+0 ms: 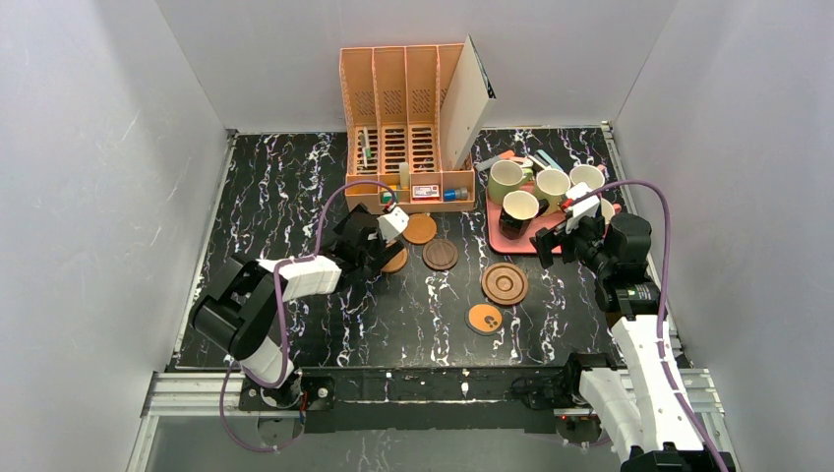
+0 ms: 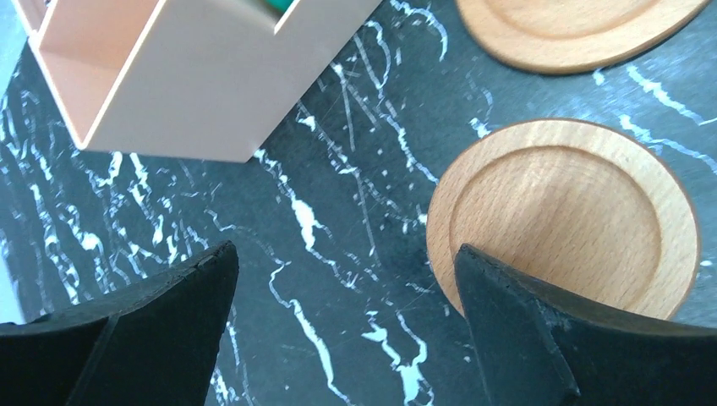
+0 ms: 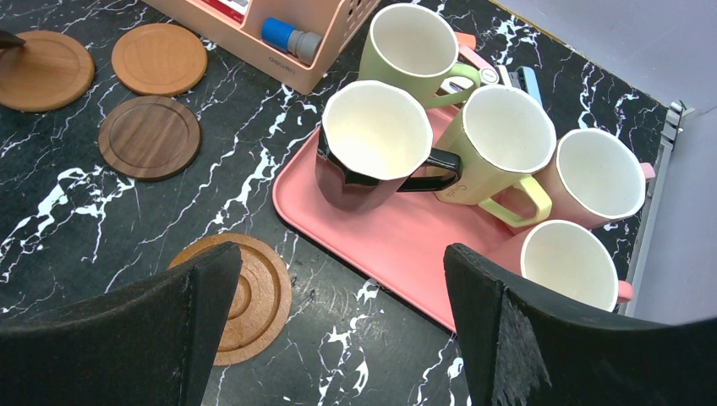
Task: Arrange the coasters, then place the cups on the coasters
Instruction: Move the coaster to the center of the board.
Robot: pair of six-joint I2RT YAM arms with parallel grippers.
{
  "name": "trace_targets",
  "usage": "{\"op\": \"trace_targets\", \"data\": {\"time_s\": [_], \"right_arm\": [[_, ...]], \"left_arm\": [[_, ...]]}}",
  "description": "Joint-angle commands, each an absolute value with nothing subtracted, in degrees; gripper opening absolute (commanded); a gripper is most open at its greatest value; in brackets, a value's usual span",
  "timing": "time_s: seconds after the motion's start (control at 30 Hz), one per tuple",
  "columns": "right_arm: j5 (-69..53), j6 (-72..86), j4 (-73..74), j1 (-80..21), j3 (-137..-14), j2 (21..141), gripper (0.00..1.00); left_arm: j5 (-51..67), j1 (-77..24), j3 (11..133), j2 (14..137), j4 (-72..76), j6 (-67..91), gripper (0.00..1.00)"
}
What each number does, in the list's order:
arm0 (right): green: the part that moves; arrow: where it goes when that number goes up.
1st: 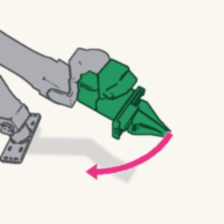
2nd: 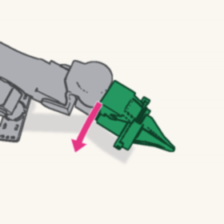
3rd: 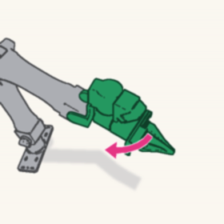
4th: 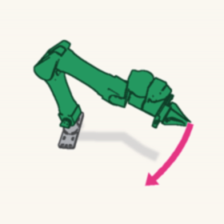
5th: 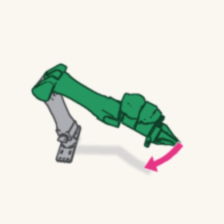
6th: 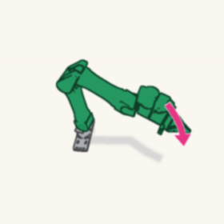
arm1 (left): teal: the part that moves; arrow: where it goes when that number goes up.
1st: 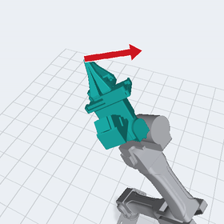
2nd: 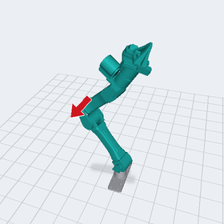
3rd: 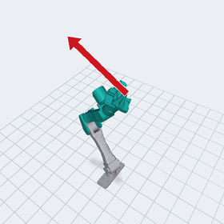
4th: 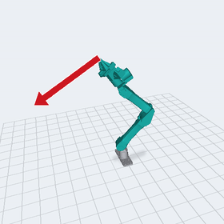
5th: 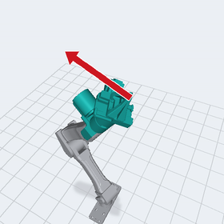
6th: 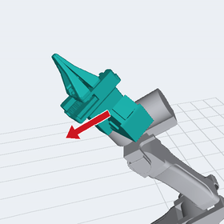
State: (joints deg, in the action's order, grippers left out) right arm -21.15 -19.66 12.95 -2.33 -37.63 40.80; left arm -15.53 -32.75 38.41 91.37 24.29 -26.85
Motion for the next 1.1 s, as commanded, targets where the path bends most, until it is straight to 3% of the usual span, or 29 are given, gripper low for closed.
{"op": "trace_targets", "data": {"time_s": [0.0,0.27,0.63,1.07], "right_arm": [[-21.61,-20.04,10.73,-2.55,-37.36,39.97,0.98],[-21.32,-20.2,10.78,-2.55,-37.25,39.84,0.98],[-21.3,-20.21,10.75,-2.55,-37.18,39.81,0.98],[-21.39,-20.3,10.65,-2.55,-37.12,40.16,0.98]], "left_arm": [[-23.49,-32.61,36.83,90.47,13.68,-29.62,0.98],[-35.47,-31.42,33.42,91.17,13.7,-33.2,0.98],[-31.65,-13.68,38.47,95.99,13.36,-35.99,0.98],[-37.84,-4.53,63.79,119.98,15.43,-33.22,0.98]]}}
